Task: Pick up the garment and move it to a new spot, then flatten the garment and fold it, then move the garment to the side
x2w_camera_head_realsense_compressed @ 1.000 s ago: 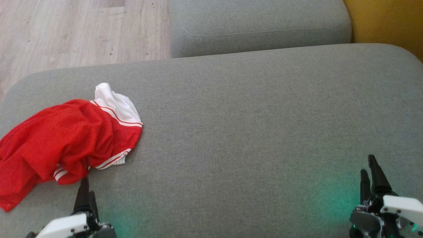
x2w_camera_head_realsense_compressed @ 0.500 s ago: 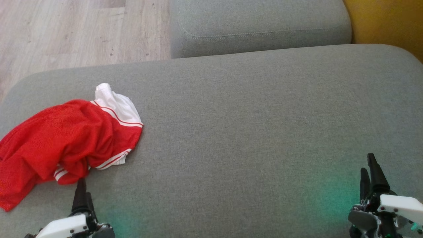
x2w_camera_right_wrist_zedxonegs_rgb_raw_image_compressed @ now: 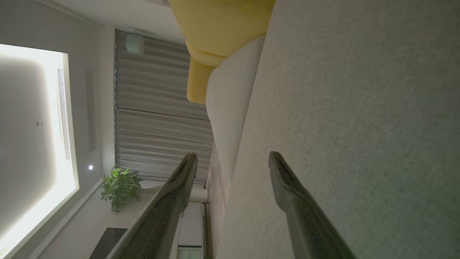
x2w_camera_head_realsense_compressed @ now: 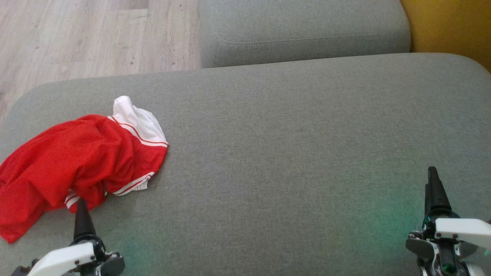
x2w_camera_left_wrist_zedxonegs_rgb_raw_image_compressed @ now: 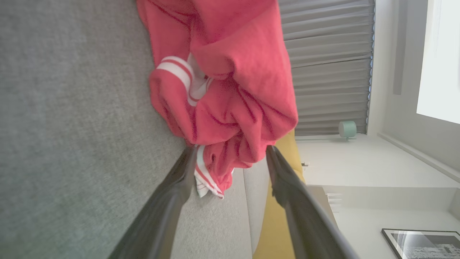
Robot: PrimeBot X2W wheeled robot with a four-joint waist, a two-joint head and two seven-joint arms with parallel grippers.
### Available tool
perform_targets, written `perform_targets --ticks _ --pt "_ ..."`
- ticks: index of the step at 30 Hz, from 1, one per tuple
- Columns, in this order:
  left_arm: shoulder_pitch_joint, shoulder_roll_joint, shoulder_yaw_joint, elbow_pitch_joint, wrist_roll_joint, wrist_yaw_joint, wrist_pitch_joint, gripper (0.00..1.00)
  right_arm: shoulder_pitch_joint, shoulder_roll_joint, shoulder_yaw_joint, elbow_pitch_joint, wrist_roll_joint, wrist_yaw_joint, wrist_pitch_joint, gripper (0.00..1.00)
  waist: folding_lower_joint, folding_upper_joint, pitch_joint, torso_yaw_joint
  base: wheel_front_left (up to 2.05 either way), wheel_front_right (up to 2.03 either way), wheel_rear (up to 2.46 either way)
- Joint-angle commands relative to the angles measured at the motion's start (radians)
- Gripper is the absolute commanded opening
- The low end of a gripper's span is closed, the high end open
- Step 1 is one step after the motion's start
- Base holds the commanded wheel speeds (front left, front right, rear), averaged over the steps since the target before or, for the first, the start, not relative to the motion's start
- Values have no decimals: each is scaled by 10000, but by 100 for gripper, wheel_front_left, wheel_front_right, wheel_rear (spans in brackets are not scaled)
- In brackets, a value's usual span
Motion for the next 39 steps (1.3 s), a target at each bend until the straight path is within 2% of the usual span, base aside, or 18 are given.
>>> perform_targets --ticks 1,7,16,26,30,39 --pt "-493 77 225 -451 320 -19 -145 100 -486 -34 70 -487 -527 21 -134 100 0 0 2 9 0 0 0" --pt "-559 81 418 -756 1144 36 -320 100 -539 -36 141 -858 -2105 25 -311 100 0 0 0 31 0 0 0" --pt "-527 86 142 -1755 2855 271 -584 100 -571 -40 470 -1384 -4470 31 -577 100 0 0 13 59 0 0 0" --pt "-425 92 -598 -2557 4908 511 -848 100 -573 -43 814 -1681 -6133 37 -843 100 0 0 29 45 0 0 0" --pt "-407 94 -858 -2670 5736 703 -965 100 -589 -45 938 -1759 -6827 39 -961 100 0 0 23 24 0 0 0" --pt "-385 99 -1483 -2809 7510 847 -1228 100 -607 -48 1180 -1775 -8325 45 -1225 100 0 0 -11 -4 0 0 0"
